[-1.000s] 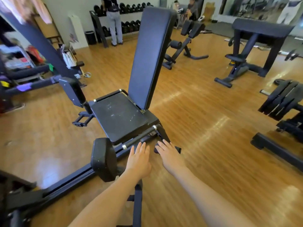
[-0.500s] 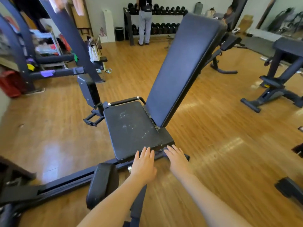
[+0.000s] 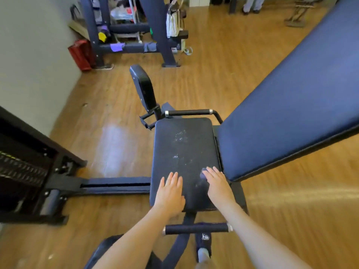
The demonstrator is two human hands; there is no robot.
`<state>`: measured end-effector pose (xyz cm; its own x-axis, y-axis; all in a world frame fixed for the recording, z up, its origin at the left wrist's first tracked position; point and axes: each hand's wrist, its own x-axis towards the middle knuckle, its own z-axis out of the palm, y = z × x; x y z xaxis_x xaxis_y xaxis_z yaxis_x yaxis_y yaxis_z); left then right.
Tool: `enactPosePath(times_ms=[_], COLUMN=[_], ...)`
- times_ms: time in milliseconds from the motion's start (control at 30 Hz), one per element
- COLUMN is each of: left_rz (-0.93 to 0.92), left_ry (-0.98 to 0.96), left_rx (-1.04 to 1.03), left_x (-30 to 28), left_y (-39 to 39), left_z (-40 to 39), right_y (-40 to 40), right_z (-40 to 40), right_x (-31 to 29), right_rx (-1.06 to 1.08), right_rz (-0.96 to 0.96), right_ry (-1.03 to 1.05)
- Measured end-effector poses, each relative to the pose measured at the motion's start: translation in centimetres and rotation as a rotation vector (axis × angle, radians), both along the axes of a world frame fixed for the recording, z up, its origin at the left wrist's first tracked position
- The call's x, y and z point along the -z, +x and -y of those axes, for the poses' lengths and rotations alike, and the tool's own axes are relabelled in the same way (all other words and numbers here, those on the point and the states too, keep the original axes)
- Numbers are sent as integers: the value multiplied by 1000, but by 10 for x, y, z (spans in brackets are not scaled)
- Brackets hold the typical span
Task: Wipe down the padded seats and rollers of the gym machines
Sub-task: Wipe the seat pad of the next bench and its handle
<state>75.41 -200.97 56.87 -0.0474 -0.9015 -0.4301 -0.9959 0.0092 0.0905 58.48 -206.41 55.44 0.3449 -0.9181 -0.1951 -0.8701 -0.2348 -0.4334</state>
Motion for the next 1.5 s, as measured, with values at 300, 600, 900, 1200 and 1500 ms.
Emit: enactPosePath(times_ms=[300, 600, 900, 1200, 1500], left_rz=[1, -51, -129, -116, -80], left_ry=[5, -87, -206, -173, -126], left_rx=[-185, -288, -380, -360, -341], left_x=[60, 126, 166, 171, 170], left_y=[24, 61, 67, 70, 72], left_z=[96, 127, 118, 118, 120], right_y=[19, 53, 61, 74, 51], right_z=[140, 201, 279, 326, 249], right_x=[61, 106, 111, 143, 148], right_rx=[-102, -22, 200, 48, 179], right_rz=[31, 163, 235, 84, 24], right_ry=[104, 42, -37, -103, -162])
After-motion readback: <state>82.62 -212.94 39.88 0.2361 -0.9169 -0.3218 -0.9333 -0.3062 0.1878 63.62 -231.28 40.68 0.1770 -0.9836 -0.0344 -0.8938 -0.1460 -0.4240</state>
